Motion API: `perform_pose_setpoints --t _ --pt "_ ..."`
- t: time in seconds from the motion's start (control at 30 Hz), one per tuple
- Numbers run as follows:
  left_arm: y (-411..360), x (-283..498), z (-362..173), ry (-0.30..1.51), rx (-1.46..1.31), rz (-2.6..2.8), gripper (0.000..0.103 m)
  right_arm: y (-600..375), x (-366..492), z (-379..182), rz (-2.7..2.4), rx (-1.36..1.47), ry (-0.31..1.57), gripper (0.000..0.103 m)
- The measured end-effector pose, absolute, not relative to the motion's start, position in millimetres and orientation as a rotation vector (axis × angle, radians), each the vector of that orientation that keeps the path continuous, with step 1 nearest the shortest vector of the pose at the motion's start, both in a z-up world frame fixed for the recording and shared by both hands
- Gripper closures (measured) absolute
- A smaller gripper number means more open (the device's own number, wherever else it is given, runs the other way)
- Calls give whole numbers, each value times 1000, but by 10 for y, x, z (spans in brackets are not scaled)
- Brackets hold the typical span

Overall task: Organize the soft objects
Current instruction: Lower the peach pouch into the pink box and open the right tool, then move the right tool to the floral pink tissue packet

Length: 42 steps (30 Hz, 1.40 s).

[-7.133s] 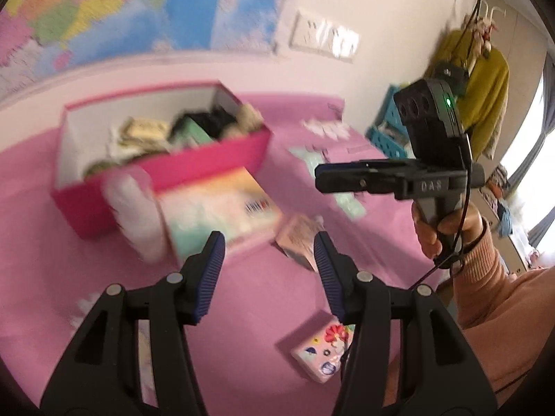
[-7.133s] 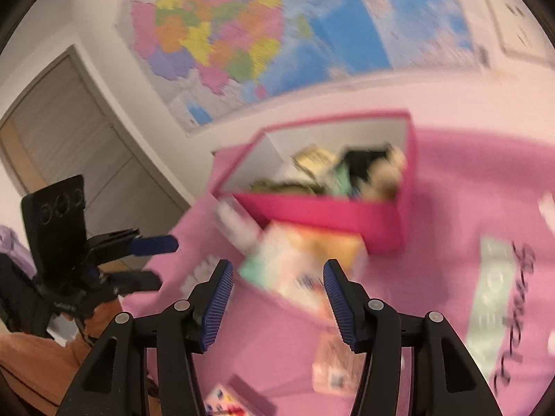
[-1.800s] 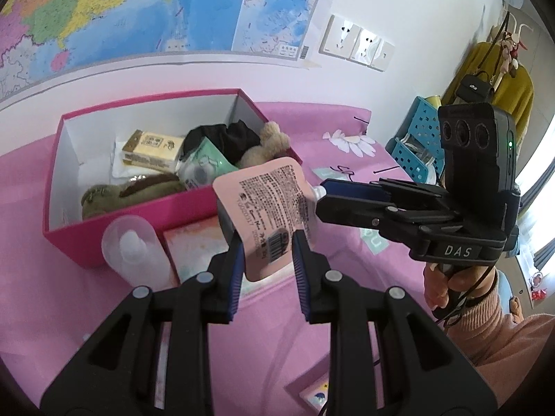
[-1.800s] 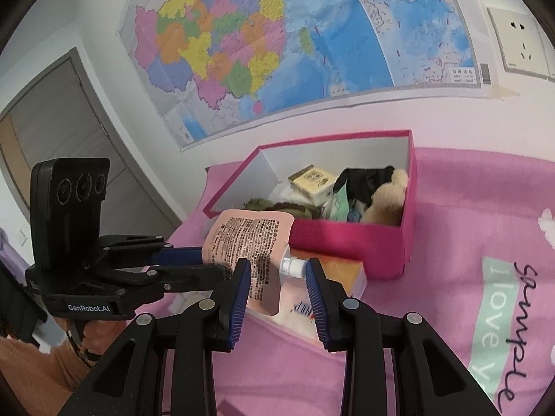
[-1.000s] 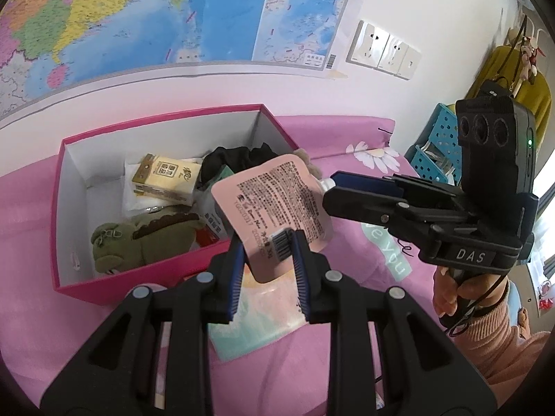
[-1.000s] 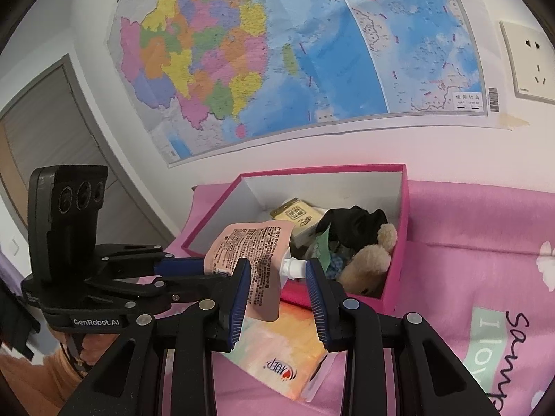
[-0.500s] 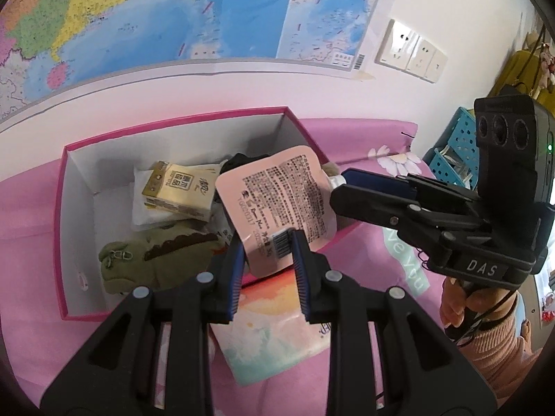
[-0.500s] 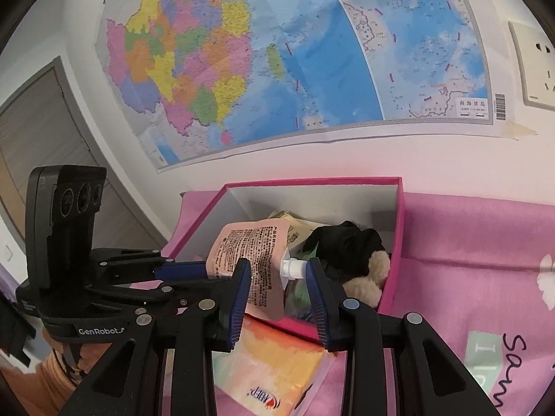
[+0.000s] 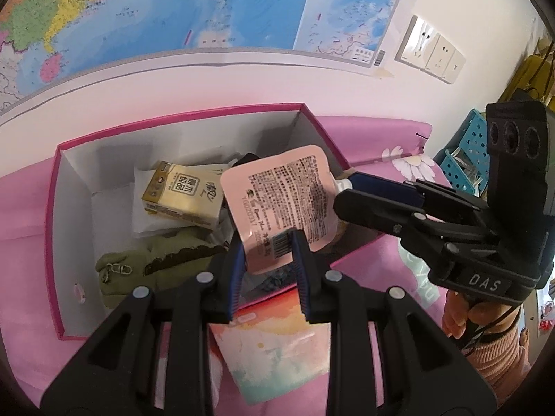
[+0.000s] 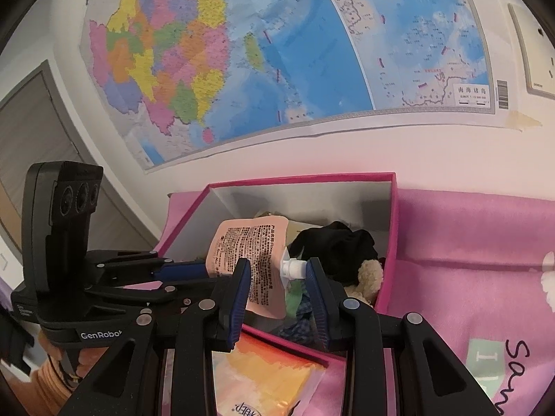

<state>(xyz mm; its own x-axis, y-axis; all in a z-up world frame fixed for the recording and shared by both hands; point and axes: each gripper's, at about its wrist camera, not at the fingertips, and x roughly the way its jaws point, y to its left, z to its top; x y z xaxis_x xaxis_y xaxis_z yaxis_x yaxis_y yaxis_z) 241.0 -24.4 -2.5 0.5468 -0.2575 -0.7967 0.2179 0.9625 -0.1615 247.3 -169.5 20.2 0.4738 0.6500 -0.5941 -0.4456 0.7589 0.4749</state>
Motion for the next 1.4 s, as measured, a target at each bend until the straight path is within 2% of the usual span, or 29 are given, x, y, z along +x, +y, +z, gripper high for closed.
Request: perform_pose_setpoints --t 0.6,0.73,0.8,0.93,1.07,1.4 --pt "-200 2382 -63 949 -61 -238 74 -1590 2497 203 653 233 833 68" --pt "-184 2194 -3 904 -42 -241 70 -1604 2412 217 668 233 831 68" --pt "-179 2083 41 878 -35 -243 61 -1606 2347 241 685 231 826 68" --pt "-180 1828 147 815 -10 -240 56 -1622 2198 310 712 222 809 62" --pt "-195 1562 215 770 7 -251 43 -1678 2019 402 757 233 791 60" --pt "-211 989 64 780 21 -281 43 -1714 1517 520 855 209 796 49"
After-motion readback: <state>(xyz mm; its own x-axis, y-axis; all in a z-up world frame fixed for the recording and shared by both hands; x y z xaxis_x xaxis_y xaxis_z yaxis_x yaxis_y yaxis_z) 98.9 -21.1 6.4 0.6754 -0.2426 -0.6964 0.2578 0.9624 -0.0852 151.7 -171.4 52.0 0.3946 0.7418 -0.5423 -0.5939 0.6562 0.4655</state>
